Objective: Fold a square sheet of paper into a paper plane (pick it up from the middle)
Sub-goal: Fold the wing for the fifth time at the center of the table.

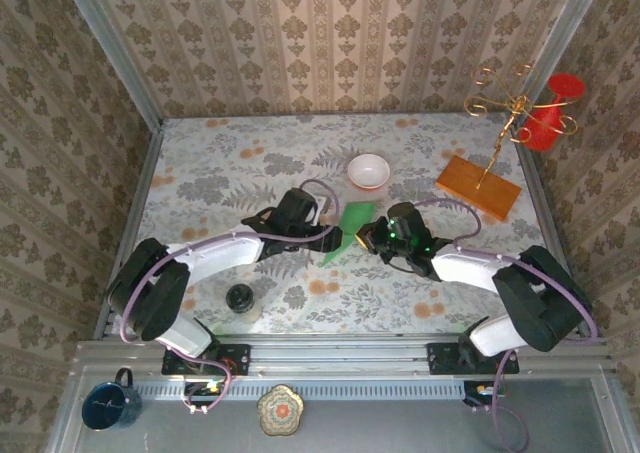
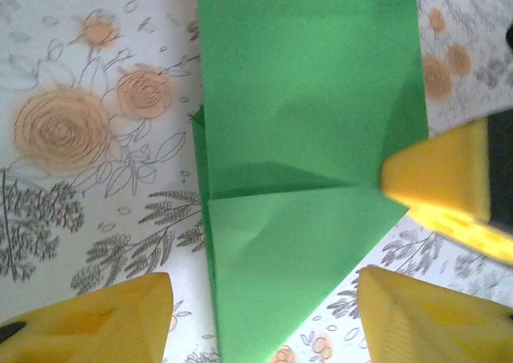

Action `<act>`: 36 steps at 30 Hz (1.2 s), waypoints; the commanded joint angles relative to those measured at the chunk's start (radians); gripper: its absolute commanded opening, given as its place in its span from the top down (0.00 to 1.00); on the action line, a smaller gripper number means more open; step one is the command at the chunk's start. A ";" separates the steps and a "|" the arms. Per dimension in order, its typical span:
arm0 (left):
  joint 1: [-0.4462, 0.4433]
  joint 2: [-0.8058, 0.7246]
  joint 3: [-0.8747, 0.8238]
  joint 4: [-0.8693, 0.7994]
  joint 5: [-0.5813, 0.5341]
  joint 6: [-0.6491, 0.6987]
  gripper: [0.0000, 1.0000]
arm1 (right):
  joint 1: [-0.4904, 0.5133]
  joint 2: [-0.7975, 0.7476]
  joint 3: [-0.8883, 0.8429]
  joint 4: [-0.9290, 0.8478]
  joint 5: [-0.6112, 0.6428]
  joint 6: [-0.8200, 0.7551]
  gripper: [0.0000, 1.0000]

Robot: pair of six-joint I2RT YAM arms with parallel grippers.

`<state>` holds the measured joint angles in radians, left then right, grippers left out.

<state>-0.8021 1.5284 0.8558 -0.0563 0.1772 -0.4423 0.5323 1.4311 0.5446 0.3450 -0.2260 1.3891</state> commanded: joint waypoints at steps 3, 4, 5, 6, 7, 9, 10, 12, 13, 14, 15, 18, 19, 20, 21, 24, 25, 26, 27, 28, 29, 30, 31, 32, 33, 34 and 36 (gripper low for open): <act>-0.054 -0.011 -0.035 0.134 -0.051 0.252 0.35 | -0.031 -0.033 -0.012 -0.087 0.018 0.023 0.98; -0.065 -0.002 -0.036 0.152 -0.053 0.285 0.35 | -0.036 -0.063 -0.014 -0.089 0.014 0.029 0.98; -0.077 0.006 -0.039 0.170 -0.056 0.318 0.36 | -0.039 -0.066 -0.015 -0.087 0.011 0.038 0.98; -0.090 0.015 -0.044 0.195 -0.057 0.356 0.36 | -0.041 -0.068 -0.018 -0.083 0.010 0.047 0.98; -0.105 0.025 -0.047 0.218 -0.063 0.390 0.36 | -0.044 -0.070 -0.020 -0.077 0.007 0.053 0.98; -0.121 0.051 -0.046 0.243 -0.068 0.440 0.36 | -0.050 -0.070 -0.016 -0.076 -0.001 0.059 0.98; -0.127 0.066 -0.039 0.244 -0.065 0.462 0.37 | -0.052 -0.070 -0.014 -0.077 -0.004 0.061 0.98; -0.139 0.091 -0.027 0.248 -0.077 0.502 0.39 | -0.055 -0.070 -0.010 -0.082 -0.010 0.065 0.98; -0.146 0.104 -0.021 0.252 -0.080 0.520 0.40 | -0.056 -0.069 -0.009 -0.083 -0.014 0.067 0.98; -0.151 0.113 -0.015 0.254 -0.083 0.536 0.41 | -0.056 -0.067 -0.009 -0.080 -0.018 0.069 0.98; -0.155 0.125 -0.010 0.257 -0.088 0.552 0.42 | -0.058 -0.065 -0.008 -0.079 -0.023 0.071 0.98; -0.162 0.152 -0.006 0.284 -0.106 0.579 0.46 | -0.061 -0.058 -0.006 -0.075 -0.031 0.076 0.98; -0.162 0.158 -0.006 0.290 -0.109 0.583 0.48 | -0.061 -0.055 -0.008 -0.074 -0.033 0.078 0.98; -0.162 0.165 -0.006 0.300 -0.113 0.588 0.50 | -0.061 -0.054 -0.008 -0.073 -0.035 0.080 0.98; -0.162 0.172 -0.006 0.305 -0.116 0.592 0.52 | -0.063 -0.051 -0.008 -0.072 -0.038 0.083 0.98; -0.162 0.186 -0.004 0.321 -0.123 0.600 0.57 | -0.063 -0.046 -0.006 -0.070 -0.045 0.085 0.97; -0.162 0.190 -0.005 0.324 -0.125 0.603 0.58 | -0.064 -0.046 -0.005 -0.072 -0.047 0.086 0.97; -0.162 0.193 -0.004 0.328 -0.126 0.602 0.59 | -0.063 -0.046 -0.005 -0.072 -0.048 0.088 0.97; -0.162 0.198 -0.004 0.331 -0.129 0.602 0.60 | -0.064 -0.046 -0.005 -0.071 -0.051 0.090 0.97; -0.162 0.203 -0.004 0.333 -0.132 0.602 0.60 | -0.063 -0.046 -0.005 -0.070 -0.052 0.091 0.97; -0.163 0.205 -0.005 0.337 -0.134 0.600 0.61 | -0.064 -0.046 -0.005 -0.072 -0.054 0.091 0.97; -0.161 0.208 -0.007 0.343 -0.136 0.599 0.61 | -0.064 -0.046 -0.005 -0.072 -0.055 0.091 0.97; -0.162 0.210 -0.009 0.347 -0.139 0.596 0.62 | -0.064 -0.046 -0.005 -0.073 -0.057 0.093 0.97; -0.162 0.210 -0.010 0.351 -0.143 0.595 0.64 | -0.064 -0.046 -0.005 -0.072 -0.058 0.093 0.96; -0.161 0.210 -0.012 0.356 -0.146 0.593 0.65 | -0.064 -0.046 -0.005 -0.075 -0.059 0.093 0.96; -0.161 0.210 -0.014 0.360 -0.149 0.592 0.66 | -0.064 -0.046 -0.005 -0.078 -0.059 0.093 0.95; -0.161 0.210 -0.018 0.368 -0.153 0.588 0.70 | -0.066 -0.046 -0.005 -0.088 -0.059 0.093 0.92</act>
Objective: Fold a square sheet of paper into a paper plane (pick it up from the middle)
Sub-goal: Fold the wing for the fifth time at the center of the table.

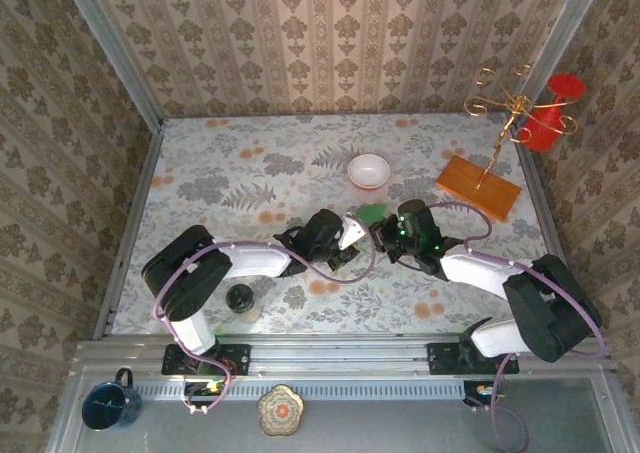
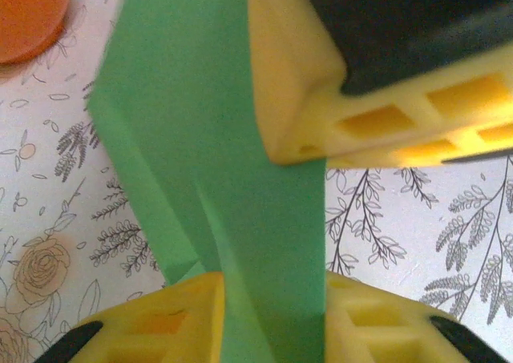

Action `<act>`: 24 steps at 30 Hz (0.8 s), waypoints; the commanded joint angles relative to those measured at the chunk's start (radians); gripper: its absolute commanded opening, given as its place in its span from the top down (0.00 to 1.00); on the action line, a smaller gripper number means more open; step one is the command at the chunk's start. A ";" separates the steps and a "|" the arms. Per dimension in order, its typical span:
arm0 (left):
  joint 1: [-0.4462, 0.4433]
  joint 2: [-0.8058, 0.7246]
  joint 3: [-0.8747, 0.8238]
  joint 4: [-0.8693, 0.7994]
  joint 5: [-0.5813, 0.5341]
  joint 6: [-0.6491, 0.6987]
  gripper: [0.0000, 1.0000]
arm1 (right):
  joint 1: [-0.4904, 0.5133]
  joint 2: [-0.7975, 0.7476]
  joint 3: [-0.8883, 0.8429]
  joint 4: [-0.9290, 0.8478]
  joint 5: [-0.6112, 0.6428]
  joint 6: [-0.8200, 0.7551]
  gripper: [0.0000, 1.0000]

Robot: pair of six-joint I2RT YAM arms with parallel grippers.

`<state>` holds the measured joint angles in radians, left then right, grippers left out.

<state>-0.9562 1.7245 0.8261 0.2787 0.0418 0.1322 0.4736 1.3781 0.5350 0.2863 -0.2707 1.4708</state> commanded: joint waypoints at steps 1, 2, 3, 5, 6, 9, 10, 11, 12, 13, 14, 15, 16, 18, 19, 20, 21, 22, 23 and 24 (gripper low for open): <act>-0.007 0.014 0.010 0.035 -0.016 0.012 0.71 | -0.009 0.007 0.005 -0.037 -0.014 0.009 0.89; -0.005 0.015 0.008 0.038 -0.017 0.009 0.72 | -0.011 0.007 0.005 -0.047 -0.012 0.006 0.85; -0.004 0.015 0.006 0.038 -0.017 0.005 0.74 | -0.017 0.007 0.006 -0.064 -0.010 0.000 0.77; 0.000 0.018 -0.001 0.043 -0.013 -0.003 0.77 | -0.038 -0.001 0.015 -0.108 -0.010 -0.033 0.64; 0.002 0.019 -0.006 0.049 -0.009 -0.009 0.78 | -0.055 -0.009 0.022 -0.140 -0.010 -0.060 0.60; 0.007 0.021 -0.016 0.054 0.005 -0.019 0.82 | -0.106 -0.034 0.048 -0.231 -0.015 -0.143 0.48; 0.008 0.021 -0.019 0.054 0.010 -0.023 0.83 | -0.123 -0.043 0.056 -0.264 -0.012 -0.168 0.45; 0.008 0.021 -0.021 0.054 0.015 -0.028 0.84 | -0.137 -0.051 0.061 -0.281 -0.012 -0.188 0.43; 0.012 0.023 -0.022 0.055 0.025 -0.033 0.85 | -0.151 -0.059 0.064 -0.299 -0.010 -0.208 0.41; 0.013 0.024 -0.023 0.057 0.036 -0.039 0.86 | -0.167 -0.065 0.066 -0.316 -0.010 -0.225 0.40; 0.015 0.027 -0.022 0.056 0.046 -0.042 0.86 | -0.178 -0.070 0.067 -0.324 -0.011 -0.237 0.39; 0.015 0.030 -0.022 0.054 0.058 -0.047 0.87 | -0.191 -0.076 0.069 -0.336 -0.012 -0.254 0.39; 0.017 0.033 -0.021 0.054 0.069 -0.051 0.87 | -0.201 -0.081 0.072 -0.350 -0.009 -0.270 0.38; 0.017 0.040 -0.019 0.052 0.088 -0.058 0.88 | -0.213 -0.093 0.078 -0.375 -0.003 -0.298 0.36; 0.017 0.043 -0.018 0.050 0.094 -0.061 0.88 | -0.217 -0.099 0.081 -0.391 0.003 -0.314 0.35; 0.017 0.046 -0.018 0.048 0.098 -0.064 0.89 | -0.220 -0.105 0.083 -0.402 0.010 -0.328 0.34; 0.018 0.049 -0.016 0.048 0.106 -0.067 0.89 | -0.221 -0.111 0.086 -0.419 0.018 -0.343 0.33; 0.020 0.053 -0.015 0.045 0.117 -0.071 0.89 | -0.223 -0.117 0.086 -0.432 0.027 -0.354 0.32; 0.021 0.057 -0.012 0.042 0.128 -0.074 0.89 | -0.225 -0.123 0.085 -0.440 0.034 -0.362 0.31; 0.023 0.062 -0.010 0.040 0.138 -0.077 0.89 | -0.224 -0.128 0.082 -0.447 0.040 -0.370 0.31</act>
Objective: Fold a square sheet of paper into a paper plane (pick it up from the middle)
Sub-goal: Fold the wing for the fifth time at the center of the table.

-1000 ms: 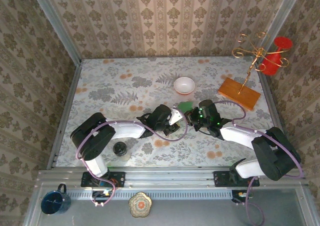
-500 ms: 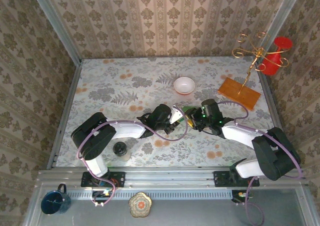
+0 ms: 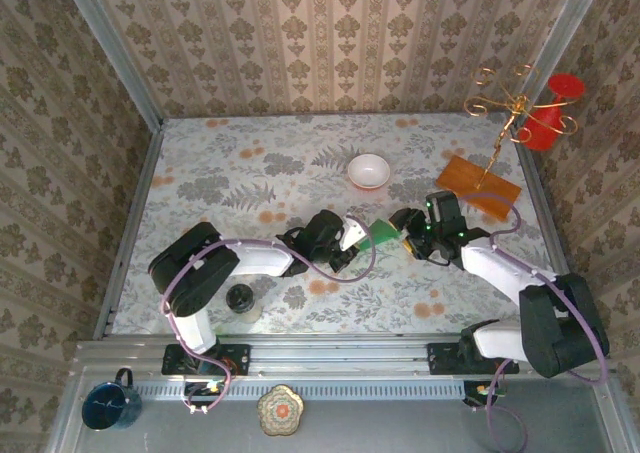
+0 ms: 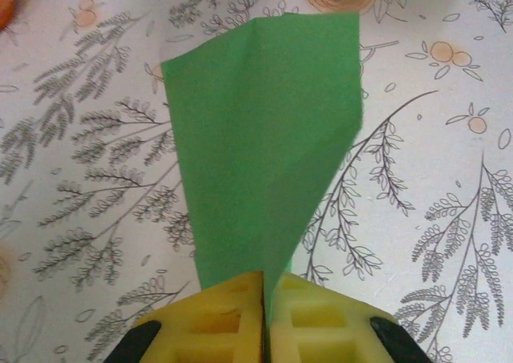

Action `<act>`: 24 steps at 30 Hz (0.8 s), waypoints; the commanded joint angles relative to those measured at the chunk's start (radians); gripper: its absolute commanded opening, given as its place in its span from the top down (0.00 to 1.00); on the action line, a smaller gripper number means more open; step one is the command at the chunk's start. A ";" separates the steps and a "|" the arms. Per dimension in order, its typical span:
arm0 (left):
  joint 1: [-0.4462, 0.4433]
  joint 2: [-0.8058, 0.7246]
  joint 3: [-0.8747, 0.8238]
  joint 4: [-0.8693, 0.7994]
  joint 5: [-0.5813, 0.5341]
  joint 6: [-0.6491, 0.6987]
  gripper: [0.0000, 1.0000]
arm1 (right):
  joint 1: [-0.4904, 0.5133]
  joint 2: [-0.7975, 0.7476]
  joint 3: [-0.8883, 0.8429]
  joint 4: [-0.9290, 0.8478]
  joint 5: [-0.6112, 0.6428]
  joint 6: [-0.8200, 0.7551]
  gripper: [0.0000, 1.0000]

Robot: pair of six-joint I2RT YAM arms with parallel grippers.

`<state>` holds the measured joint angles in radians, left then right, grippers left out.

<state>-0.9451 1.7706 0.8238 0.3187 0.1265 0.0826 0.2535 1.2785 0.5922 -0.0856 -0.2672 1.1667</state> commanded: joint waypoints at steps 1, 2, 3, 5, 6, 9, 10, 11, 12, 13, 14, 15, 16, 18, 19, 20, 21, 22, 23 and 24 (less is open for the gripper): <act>0.012 0.019 -0.006 -0.002 0.061 -0.030 0.90 | -0.006 -0.031 0.020 -0.077 0.041 -0.071 0.31; 0.011 0.022 -0.005 -0.002 0.067 -0.032 0.90 | -0.006 -0.035 0.016 -0.078 0.043 -0.074 0.30; 0.013 0.025 -0.003 -0.003 0.073 -0.034 0.90 | -0.006 -0.038 0.012 -0.081 0.046 -0.076 0.30; 0.011 0.027 -0.002 -0.009 0.076 -0.029 0.89 | -0.007 -0.044 0.006 -0.088 0.048 -0.087 0.30; 0.012 0.025 0.001 -0.016 0.066 -0.025 0.89 | -0.007 -0.046 0.007 -0.095 0.049 -0.094 0.30; 0.012 0.005 -0.003 -0.030 0.032 -0.009 0.89 | -0.008 -0.056 0.009 -0.111 0.045 -0.094 0.30; 0.012 -0.006 -0.005 -0.034 0.016 -0.002 0.89 | -0.007 -0.060 0.003 -0.105 0.033 -0.086 0.30; 0.012 -0.013 -0.005 -0.039 0.004 0.001 0.89 | -0.007 -0.062 -0.004 -0.093 0.022 -0.074 0.30; 0.012 -0.024 -0.003 -0.047 -0.008 0.007 0.89 | -0.005 -0.064 -0.014 -0.076 0.007 -0.059 0.29; 0.011 -0.035 -0.002 -0.054 -0.021 0.012 0.89 | -0.004 -0.064 -0.024 -0.061 -0.008 -0.040 0.29; 0.011 -0.043 -0.002 -0.054 -0.032 0.013 0.89 | -0.001 -0.067 -0.035 -0.042 -0.016 -0.019 0.29; 0.012 -0.053 -0.003 -0.054 -0.043 0.015 0.89 | 0.005 -0.069 -0.050 -0.014 -0.024 0.004 0.29; 0.010 -0.061 -0.004 -0.054 -0.053 0.018 0.89 | 0.012 -0.071 -0.064 0.021 -0.031 0.028 0.28; 0.008 -0.072 -0.006 -0.054 -0.069 0.022 0.89 | 0.029 -0.071 -0.079 0.075 -0.045 0.060 0.26; 0.009 -0.077 -0.007 -0.055 -0.078 0.025 0.89 | 0.039 -0.069 -0.080 0.091 -0.050 0.074 0.26; 0.009 -0.079 -0.008 -0.056 -0.086 0.027 0.89 | 0.047 -0.065 -0.078 0.105 -0.054 0.082 0.25; 0.008 -0.082 -0.009 -0.056 -0.088 0.031 0.89 | 0.055 -0.056 -0.077 0.124 -0.056 0.090 0.25; 0.009 -0.082 -0.011 -0.059 -0.089 0.033 0.89 | 0.063 -0.048 -0.075 0.139 -0.056 0.097 0.25; 0.007 -0.082 -0.010 -0.060 -0.092 0.036 0.89 | 0.067 -0.037 -0.073 0.152 -0.058 0.105 0.25; 0.008 -0.082 -0.011 -0.061 -0.093 0.039 0.89 | 0.070 -0.025 -0.072 0.175 -0.063 0.109 0.24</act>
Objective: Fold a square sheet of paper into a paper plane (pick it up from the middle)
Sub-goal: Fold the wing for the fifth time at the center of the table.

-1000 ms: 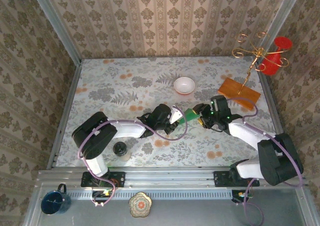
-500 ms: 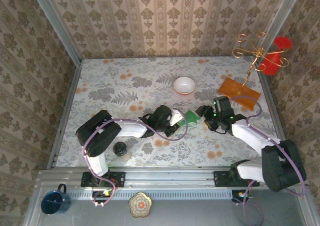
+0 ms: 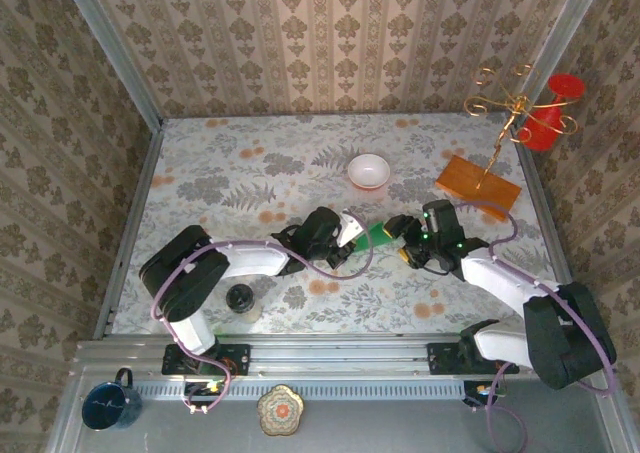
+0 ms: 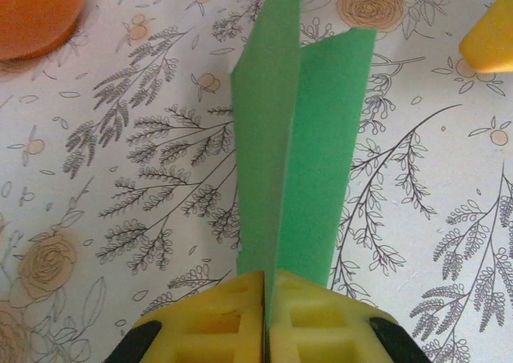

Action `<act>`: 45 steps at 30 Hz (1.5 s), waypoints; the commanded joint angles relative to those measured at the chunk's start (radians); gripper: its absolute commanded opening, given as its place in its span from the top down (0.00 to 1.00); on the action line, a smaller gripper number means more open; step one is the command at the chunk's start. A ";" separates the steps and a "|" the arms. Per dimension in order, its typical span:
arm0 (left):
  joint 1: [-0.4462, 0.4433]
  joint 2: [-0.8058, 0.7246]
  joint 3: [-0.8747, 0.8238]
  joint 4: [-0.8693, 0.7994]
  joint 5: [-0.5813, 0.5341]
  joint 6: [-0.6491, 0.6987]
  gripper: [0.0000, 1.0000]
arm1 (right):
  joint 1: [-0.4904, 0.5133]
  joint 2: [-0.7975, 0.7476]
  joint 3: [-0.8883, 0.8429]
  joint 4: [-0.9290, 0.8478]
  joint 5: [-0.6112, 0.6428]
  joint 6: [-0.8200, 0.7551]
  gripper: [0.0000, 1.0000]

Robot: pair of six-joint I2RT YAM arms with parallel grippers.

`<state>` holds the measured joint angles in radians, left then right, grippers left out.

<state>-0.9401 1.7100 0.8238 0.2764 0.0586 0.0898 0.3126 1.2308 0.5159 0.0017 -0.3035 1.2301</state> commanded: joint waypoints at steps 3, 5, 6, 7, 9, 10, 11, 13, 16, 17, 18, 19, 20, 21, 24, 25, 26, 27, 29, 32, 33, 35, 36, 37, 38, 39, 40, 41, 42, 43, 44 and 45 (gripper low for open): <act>0.002 -0.016 -0.009 -0.022 -0.028 0.033 0.89 | 0.013 0.050 0.008 0.148 -0.038 0.069 0.24; 0.003 -0.011 -0.008 -0.023 -0.029 0.032 0.89 | 0.013 0.049 0.010 0.170 -0.038 0.078 0.24; 0.002 -0.008 -0.006 -0.023 -0.029 0.032 0.89 | 0.013 0.043 0.012 0.170 -0.033 0.078 0.24; 0.003 -0.006 -0.006 -0.022 -0.031 0.031 0.89 | 0.013 0.034 0.016 0.161 -0.027 0.077 0.24; 0.000 0.000 -0.003 -0.023 -0.031 0.032 0.89 | 0.013 0.002 0.018 0.128 -0.001 0.068 0.24; 0.000 0.002 -0.002 -0.023 -0.031 0.033 0.89 | 0.014 -0.015 0.018 0.106 0.014 0.063 0.24; -0.003 0.006 0.001 -0.023 -0.031 0.034 0.89 | 0.013 -0.032 0.020 0.080 0.032 0.055 0.24; -0.007 0.009 0.003 -0.022 -0.031 0.037 0.89 | 0.011 -0.051 0.022 0.048 0.047 0.049 0.24; -0.015 0.013 0.005 -0.026 -0.034 0.042 0.89 | 0.010 -0.028 0.039 0.040 0.029 0.051 0.25; -0.019 0.014 0.005 -0.027 -0.038 0.044 0.89 | 0.009 -0.012 0.054 0.035 0.017 0.047 0.26; -0.022 0.016 0.005 -0.029 -0.041 0.046 0.89 | 0.009 0.008 0.070 0.023 0.009 0.040 0.27; -0.025 0.017 0.006 -0.032 -0.044 0.048 0.89 | 0.009 0.026 0.087 0.010 0.001 0.035 0.28; -0.030 0.020 0.006 -0.035 -0.049 0.051 0.89 | 0.009 0.044 0.103 0.007 -0.008 0.028 0.28; -0.034 0.022 0.007 -0.037 -0.052 0.054 0.89 | 0.010 0.061 0.118 0.004 -0.017 0.024 0.29; -0.045 0.029 0.011 -0.041 -0.060 0.062 0.89 | 0.010 0.109 0.163 -0.041 -0.024 0.004 0.31; -0.047 0.032 0.012 -0.041 -0.062 0.063 0.89 | 0.011 0.119 0.171 -0.055 -0.023 0.002 0.32; -0.050 0.037 0.014 -0.043 -0.063 0.064 0.89 | 0.011 0.130 0.176 -0.067 -0.023 0.000 0.33; -0.052 0.041 0.017 -0.043 -0.063 0.067 0.89 | 0.012 0.138 0.177 -0.076 -0.021 -0.001 0.34; -0.060 0.047 0.020 -0.045 -0.070 0.071 0.89 | 0.013 0.148 0.175 -0.095 -0.016 -0.003 0.36; -0.069 0.054 0.024 -0.049 -0.078 0.079 0.89 | 0.013 0.148 0.168 -0.124 0.003 -0.013 0.40; -0.071 0.056 0.026 -0.051 -0.080 0.082 0.89 | 0.013 0.147 0.168 -0.138 0.013 -0.020 0.43; -0.073 0.057 0.026 -0.054 -0.080 0.085 0.89 | 0.014 0.143 0.172 -0.155 0.029 -0.034 0.48; -0.072 0.059 0.027 -0.053 -0.080 0.085 0.89 | 0.013 0.142 0.177 -0.166 0.040 -0.044 0.50; -0.073 0.057 0.028 -0.054 -0.080 0.085 0.89 | 0.013 0.142 0.182 -0.179 0.050 -0.053 0.52; -0.075 0.057 0.027 -0.055 -0.080 0.086 0.89 | 0.013 0.144 0.188 -0.190 0.060 -0.066 0.55; -0.074 0.057 0.028 -0.055 -0.079 0.087 0.89 | 0.013 0.146 0.192 -0.197 0.068 -0.074 0.58; -0.075 0.057 0.028 -0.055 -0.077 0.087 0.89 | 0.013 0.150 0.194 -0.197 0.071 -0.083 0.62; -0.074 0.057 0.028 -0.055 -0.077 0.087 0.89 | 0.013 0.154 0.197 -0.198 0.072 -0.091 0.65; -0.075 0.057 0.029 -0.055 -0.076 0.087 0.89 | 0.011 0.154 0.201 -0.200 0.071 -0.100 0.68; -0.074 0.059 0.029 -0.057 -0.075 0.088 0.89 | 0.013 0.168 0.206 -0.200 0.067 -0.107 0.71; -0.075 0.059 0.029 -0.057 -0.075 0.088 0.89 | 0.011 0.188 0.209 -0.200 0.060 -0.114 0.74; -0.075 0.059 0.029 -0.059 -0.075 0.088 0.89 | 0.013 0.195 0.212 -0.199 0.055 -0.118 0.77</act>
<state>-1.0077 1.7554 0.8261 0.2451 -0.0090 0.1547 0.3199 1.3914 0.7013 -0.1627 -0.2657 1.1481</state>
